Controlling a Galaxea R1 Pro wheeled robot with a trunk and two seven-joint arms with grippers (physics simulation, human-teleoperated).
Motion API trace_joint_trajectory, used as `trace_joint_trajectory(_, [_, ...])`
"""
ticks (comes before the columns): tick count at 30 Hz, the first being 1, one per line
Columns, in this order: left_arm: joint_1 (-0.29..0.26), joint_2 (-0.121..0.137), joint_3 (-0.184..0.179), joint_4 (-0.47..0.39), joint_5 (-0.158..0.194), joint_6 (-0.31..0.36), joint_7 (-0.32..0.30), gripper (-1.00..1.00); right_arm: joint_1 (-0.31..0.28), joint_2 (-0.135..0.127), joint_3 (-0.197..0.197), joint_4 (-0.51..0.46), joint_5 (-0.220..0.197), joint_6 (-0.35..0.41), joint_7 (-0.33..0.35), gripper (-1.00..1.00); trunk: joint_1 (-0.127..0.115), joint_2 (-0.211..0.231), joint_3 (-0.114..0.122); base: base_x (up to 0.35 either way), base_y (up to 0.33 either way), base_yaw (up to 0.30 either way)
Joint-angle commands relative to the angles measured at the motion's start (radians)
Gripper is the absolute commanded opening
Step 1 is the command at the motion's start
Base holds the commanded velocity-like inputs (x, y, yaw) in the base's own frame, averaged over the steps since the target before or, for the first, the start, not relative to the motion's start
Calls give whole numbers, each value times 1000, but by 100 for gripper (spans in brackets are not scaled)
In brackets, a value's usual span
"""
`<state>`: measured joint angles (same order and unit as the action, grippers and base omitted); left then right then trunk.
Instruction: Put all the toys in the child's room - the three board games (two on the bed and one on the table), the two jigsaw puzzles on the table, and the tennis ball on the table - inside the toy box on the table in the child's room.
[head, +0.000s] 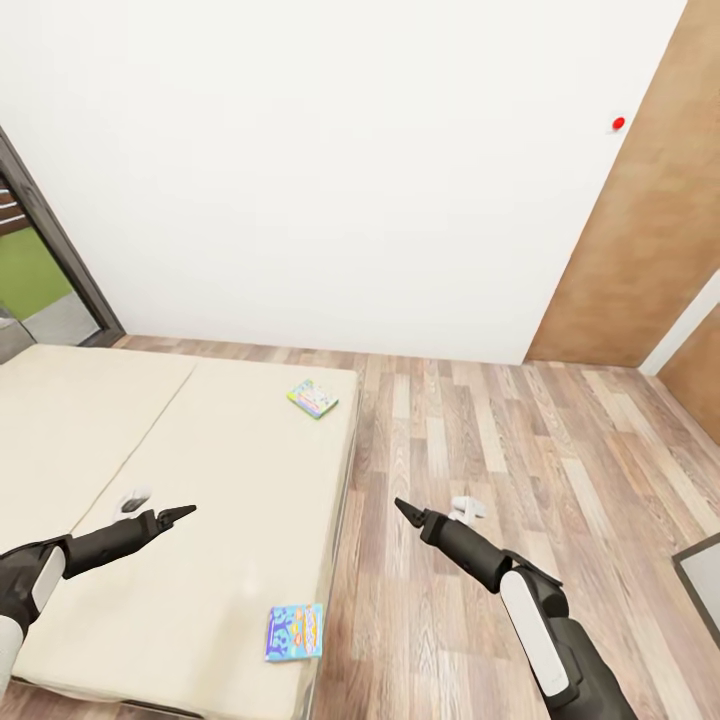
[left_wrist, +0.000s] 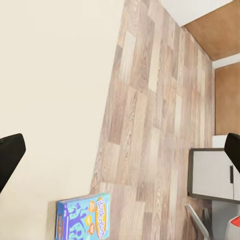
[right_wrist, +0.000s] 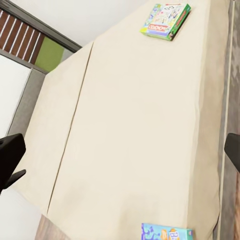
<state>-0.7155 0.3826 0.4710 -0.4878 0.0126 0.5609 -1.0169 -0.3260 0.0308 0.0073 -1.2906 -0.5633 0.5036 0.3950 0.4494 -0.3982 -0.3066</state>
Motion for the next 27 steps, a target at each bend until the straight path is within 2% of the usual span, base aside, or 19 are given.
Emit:
trace_joint_trajectory(1, [-1,-1,3,0,1,9,-2,100,-1,0,-1,1,-6,7,0,100,1,-2,0,0,0,0])
trace_joint_trajectory(11, [-1,-14,3,0,0,5,1,100,-1,0,-2,10,-6,6,1,100,1,-2,17,0,0,0])
trace_joint_trajectory(27, [-1,-16,3,0,1,2,6,100,-1,0,-2,13,-5,6,1,100,1,-2,43,0,0,0])
